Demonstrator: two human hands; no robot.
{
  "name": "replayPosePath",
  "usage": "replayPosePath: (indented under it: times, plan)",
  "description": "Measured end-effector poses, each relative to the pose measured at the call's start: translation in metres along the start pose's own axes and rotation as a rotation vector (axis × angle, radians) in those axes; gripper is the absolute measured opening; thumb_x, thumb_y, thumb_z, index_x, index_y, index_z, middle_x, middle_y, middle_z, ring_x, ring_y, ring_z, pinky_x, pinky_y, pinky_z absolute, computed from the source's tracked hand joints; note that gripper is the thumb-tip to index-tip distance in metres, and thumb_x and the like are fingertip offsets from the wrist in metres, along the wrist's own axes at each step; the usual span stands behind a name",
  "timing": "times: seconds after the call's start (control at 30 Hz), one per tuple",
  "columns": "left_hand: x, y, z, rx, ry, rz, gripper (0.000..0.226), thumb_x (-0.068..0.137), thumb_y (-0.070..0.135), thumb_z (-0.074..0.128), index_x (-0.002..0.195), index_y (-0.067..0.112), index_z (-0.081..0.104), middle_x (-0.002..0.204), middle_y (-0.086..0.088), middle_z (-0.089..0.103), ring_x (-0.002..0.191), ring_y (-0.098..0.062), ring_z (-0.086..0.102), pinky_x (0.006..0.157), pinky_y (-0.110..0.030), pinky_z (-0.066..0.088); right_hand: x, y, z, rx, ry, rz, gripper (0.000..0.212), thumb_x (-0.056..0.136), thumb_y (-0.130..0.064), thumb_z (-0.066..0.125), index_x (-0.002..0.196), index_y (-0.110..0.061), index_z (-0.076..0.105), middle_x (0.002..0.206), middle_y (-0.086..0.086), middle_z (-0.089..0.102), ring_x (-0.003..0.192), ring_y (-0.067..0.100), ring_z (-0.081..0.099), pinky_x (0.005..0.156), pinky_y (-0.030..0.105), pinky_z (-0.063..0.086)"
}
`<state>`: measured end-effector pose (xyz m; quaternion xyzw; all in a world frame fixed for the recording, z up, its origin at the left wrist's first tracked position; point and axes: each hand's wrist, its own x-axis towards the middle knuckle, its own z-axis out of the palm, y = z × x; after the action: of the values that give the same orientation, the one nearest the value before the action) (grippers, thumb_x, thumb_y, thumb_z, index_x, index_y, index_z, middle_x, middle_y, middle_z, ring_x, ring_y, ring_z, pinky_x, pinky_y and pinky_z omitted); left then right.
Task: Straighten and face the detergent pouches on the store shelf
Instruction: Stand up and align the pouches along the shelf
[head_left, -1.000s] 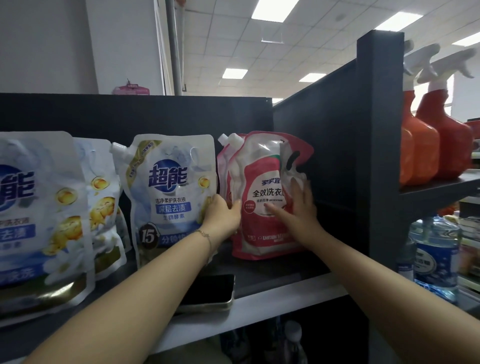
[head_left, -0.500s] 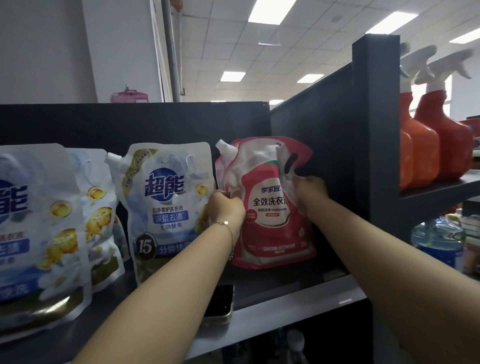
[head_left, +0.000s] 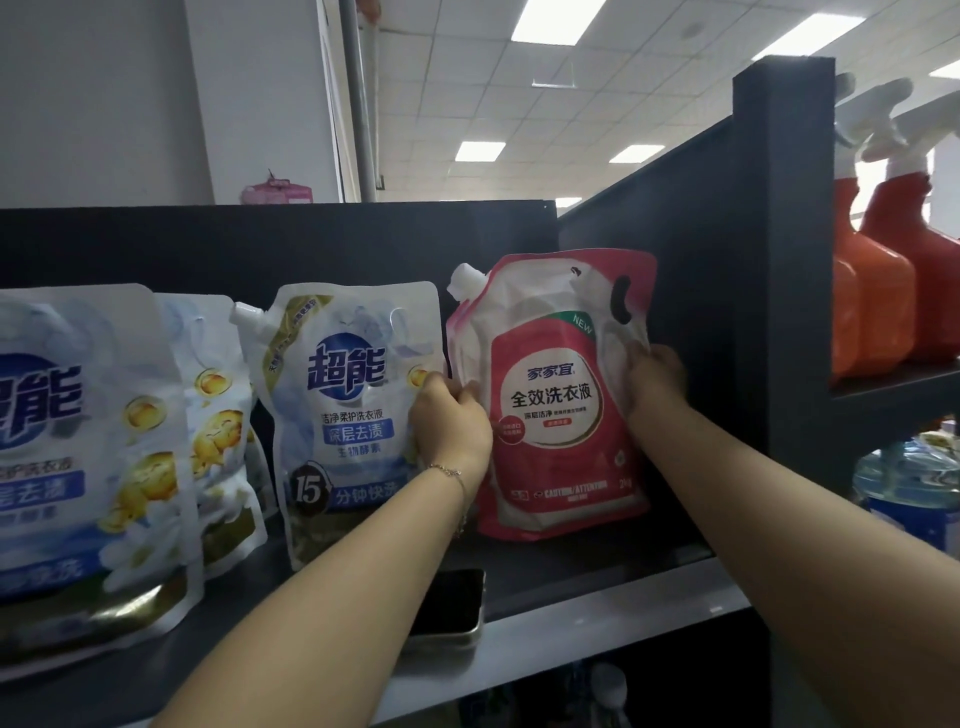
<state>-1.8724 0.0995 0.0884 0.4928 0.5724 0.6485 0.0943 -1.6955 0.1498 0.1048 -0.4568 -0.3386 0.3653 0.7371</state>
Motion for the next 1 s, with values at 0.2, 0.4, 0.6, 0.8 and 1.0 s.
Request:
replayPosePath:
  times: [0.2, 0.4, 0.6, 0.8, 1.0]
  plan:
    - [-0.005, -0.002, -0.005, 0.017, 0.035, 0.144, 0.035, 0.096, 0.018, 0.055, 0.066, 0.020, 0.037, 0.072, 0.003, 0.049, 0.075, -0.026, 0.061, 0.069, -0.041, 0.053, -0.004, 0.004, 0.003, 0.086, -0.021, 0.037, 0.025, 0.096, -0.034, 0.053, 0.116, -0.019, 0.056, 0.105, 0.003, 0.060, 0.090, 0.021, 0.059, 0.073, 0.036, 0.050]
    - [0.003, -0.013, -0.009, 0.083, 0.066, 0.199, 0.022, 0.095, 0.015, 0.055, 0.077, 0.008, 0.045, 0.075, -0.004, 0.052, 0.066, -0.015, 0.048, 0.052, -0.017, 0.030, -0.012, 0.012, 0.004, 0.020, -0.099, 0.050, 0.028, 0.098, -0.037, 0.049, 0.119, -0.020, 0.056, 0.112, 0.007, 0.062, 0.098, 0.027, 0.062, 0.088, 0.047, 0.054]
    - [0.005, -0.017, -0.022, 0.216, -0.023, 0.286, 0.013, 0.093, 0.019, 0.056, 0.091, 0.007, 0.051, 0.090, -0.004, 0.055, 0.081, -0.021, 0.054, 0.061, -0.024, 0.036, -0.026, 0.019, -0.013, -0.300, -0.203, -0.122, 0.050, 0.098, -0.035, 0.048, 0.142, -0.019, 0.030, 0.138, 0.011, 0.044, 0.111, 0.026, 0.053, 0.083, 0.035, 0.045]
    - [-0.011, -0.021, -0.026, 0.643, -0.041, 0.980, 0.078, 0.065, 0.057, 0.075, 0.119, 0.017, 0.038, 0.125, -0.008, 0.042, 0.111, -0.025, 0.041, 0.088, -0.041, 0.043, -0.059, 0.021, -0.043, -0.581, -0.554, -0.345, 0.094, 0.078, -0.039, 0.069, 0.139, -0.063, 0.002, 0.159, 0.003, -0.019, 0.147, 0.031, -0.003, 0.114, 0.050, 0.019]
    - [-0.026, -0.026, -0.002, 1.011, -0.425, 1.318, 0.094, 0.068, 0.070, 0.058, 0.138, 0.018, 0.024, 0.154, -0.008, 0.009, 0.144, -0.028, -0.004, 0.108, -0.048, 0.007, -0.068, 0.036, -0.062, -1.245, -0.744, -0.662, 0.132, 0.062, -0.034, 0.076, 0.124, -0.061, -0.038, 0.148, -0.005, -0.044, 0.146, 0.030, -0.019, 0.112, 0.061, 0.021]
